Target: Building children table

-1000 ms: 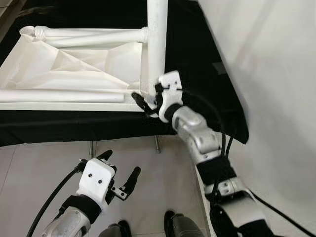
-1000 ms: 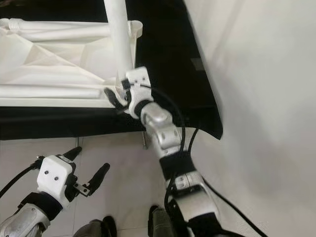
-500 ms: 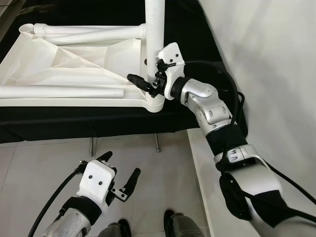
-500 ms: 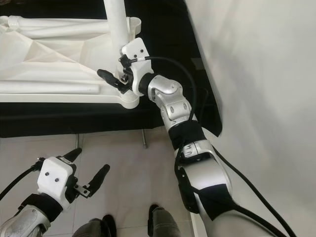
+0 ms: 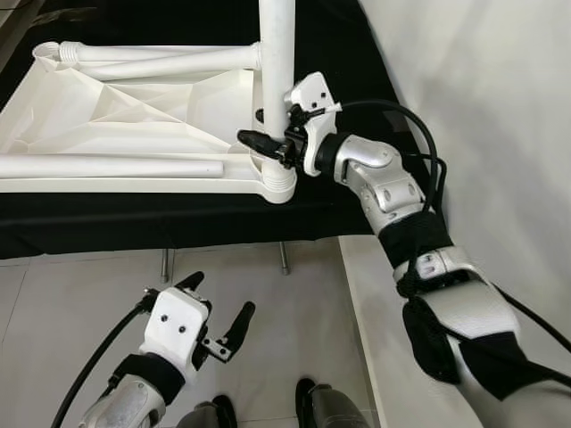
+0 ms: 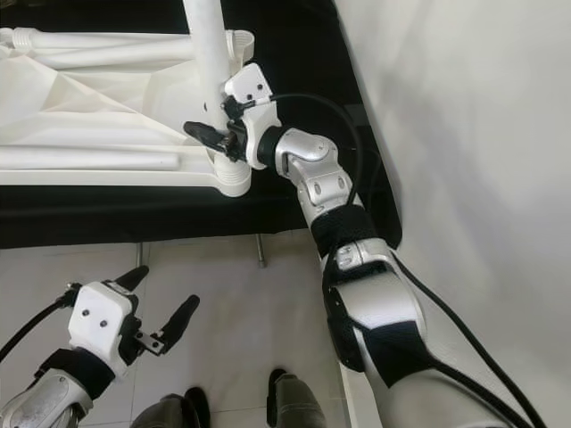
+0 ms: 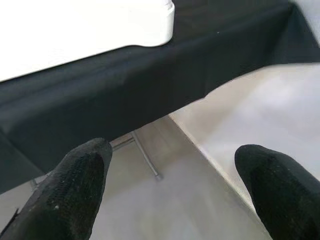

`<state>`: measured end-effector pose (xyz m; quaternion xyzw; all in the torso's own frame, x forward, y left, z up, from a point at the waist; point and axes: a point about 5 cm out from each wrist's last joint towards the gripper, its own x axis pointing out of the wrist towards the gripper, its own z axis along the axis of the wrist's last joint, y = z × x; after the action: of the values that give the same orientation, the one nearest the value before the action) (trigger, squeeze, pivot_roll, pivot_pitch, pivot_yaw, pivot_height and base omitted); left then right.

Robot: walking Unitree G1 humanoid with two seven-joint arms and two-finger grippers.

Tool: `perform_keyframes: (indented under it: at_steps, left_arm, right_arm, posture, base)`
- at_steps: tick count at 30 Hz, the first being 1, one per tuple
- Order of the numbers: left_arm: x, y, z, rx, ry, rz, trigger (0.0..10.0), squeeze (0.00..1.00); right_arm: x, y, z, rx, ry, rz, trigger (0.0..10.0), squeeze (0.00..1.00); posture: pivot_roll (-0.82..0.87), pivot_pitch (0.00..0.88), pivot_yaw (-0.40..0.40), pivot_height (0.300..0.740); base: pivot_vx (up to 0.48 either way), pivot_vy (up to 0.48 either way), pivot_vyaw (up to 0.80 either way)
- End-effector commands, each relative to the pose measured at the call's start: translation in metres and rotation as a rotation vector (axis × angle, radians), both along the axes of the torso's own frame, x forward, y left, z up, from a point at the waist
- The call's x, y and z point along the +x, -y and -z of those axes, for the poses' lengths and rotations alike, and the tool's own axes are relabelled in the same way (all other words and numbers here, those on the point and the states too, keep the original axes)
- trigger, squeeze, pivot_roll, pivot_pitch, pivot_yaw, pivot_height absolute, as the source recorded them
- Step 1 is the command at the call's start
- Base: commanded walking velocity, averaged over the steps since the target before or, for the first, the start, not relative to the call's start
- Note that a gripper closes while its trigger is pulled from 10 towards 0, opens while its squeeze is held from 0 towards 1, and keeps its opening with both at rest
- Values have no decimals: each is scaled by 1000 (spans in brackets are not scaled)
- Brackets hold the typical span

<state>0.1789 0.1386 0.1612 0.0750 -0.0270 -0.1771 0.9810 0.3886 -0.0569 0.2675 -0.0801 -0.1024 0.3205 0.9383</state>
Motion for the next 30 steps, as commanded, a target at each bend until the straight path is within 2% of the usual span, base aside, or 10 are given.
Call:
perform_keyframes:
  at_steps: [1, 3, 13, 15, 16, 19, 20, 27, 28, 30]
  left_arm:
    - [-3, 1, 4, 4, -20, 2, 10000, 0]
    - [-3, 1, 5, 4, -19, -5, 10000, 0]
    - [3, 0, 7, 10, -18, -3, 10000, 0]
    - [4, 0, 8, 14, -16, -5, 10000, 0]
    - [4, -1, 8, 15, -14, -12, 10000, 0]
    - [4, -1, 8, 16, -13, -16, 10000, 0]
    - [4, -1, 8, 17, -13, -15, 10000, 0]
    - [3, 1, 8, 13, -15, -4, 10000, 0]
    - [3, 1, 8, 11, -14, -3, 10000, 0]
    - [2, 1, 8, 10, -14, -2, 10000, 0]
  right_arm:
    - [5, 15, 24, -52, -89, 168, 0, 0]
    - [-30, 3, 73, 0, -204, 364, 0, 0]
    - [-30, -15, 83, 36, -220, 346, 0, 0]
    - [-29, -16, 82, 48, -223, 346, 2039, 0]
    - [-32, -17, 80, 61, -238, 353, 10000, 0]
    - [-33, -19, 77, 71, -240, 332, 10000, 0]
    - [-35, -21, 73, 98, -237, 303, 10000, 1000]
    - [-38, -39, 43, 139, -149, -85, 10000, 984]
    - [-39, -41, 35, 115, -128, -217, 10000, 0]
    - [-36, -38, 28, 74, -107, -305, 10000, 0]
  posture:
    - [-97, 270, -105, 740]
    - [-87, 273, -77, 740]
    - [-86, 236, -80, 740]
    - [-86, 233, -79, 740]
    - [-86, 227, -74, 740]
    - [-85, 225, -71, 740]
    - [-85, 223, -70, 740]
    - [-85, 226, -71, 740]
    - [-82, 228, -72, 740]
    - [-80, 234, -76, 740]
  base:
    - [0, 0, 0]
    - [0, 0, 0]
    - [0, 0, 0]
    - [0, 0, 0]
    - [0, 0, 0]
    - [0, 0, 0]
    - [0, 0, 0]
    - [0, 0, 0]
    - [0, 0, 0]
    - [0, 0, 0]
